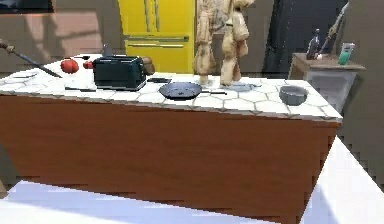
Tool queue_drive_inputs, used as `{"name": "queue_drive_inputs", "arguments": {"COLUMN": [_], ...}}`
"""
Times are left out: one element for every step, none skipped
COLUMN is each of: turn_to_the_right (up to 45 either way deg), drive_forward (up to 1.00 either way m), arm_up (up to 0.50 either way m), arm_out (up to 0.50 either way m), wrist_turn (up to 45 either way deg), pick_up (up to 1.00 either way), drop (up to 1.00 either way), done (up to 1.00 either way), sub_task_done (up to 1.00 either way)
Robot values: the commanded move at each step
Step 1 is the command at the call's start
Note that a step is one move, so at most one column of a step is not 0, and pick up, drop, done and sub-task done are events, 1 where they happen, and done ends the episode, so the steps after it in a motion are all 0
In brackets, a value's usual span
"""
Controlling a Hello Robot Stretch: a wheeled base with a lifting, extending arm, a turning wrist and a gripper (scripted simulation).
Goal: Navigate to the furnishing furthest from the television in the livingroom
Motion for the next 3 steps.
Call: {"name": "queue_drive_inputs", "arguments": {"turn_to_the_right": [-12.0,0.0,-21.0], "drive_forward": [0.0,0.2,0.0], "arm_up": [0.0,0.0,0.0], "arm_out": [0.0,0.0,0.0], "wrist_turn": [0.0,0.0,0.0], "pick_up": [0.0,0.0,0.0], "drop": [0.0,0.0,0.0], "done": [0.0,0.0,0.0], "sub_task_done": [0.0,0.0,0.0]}}
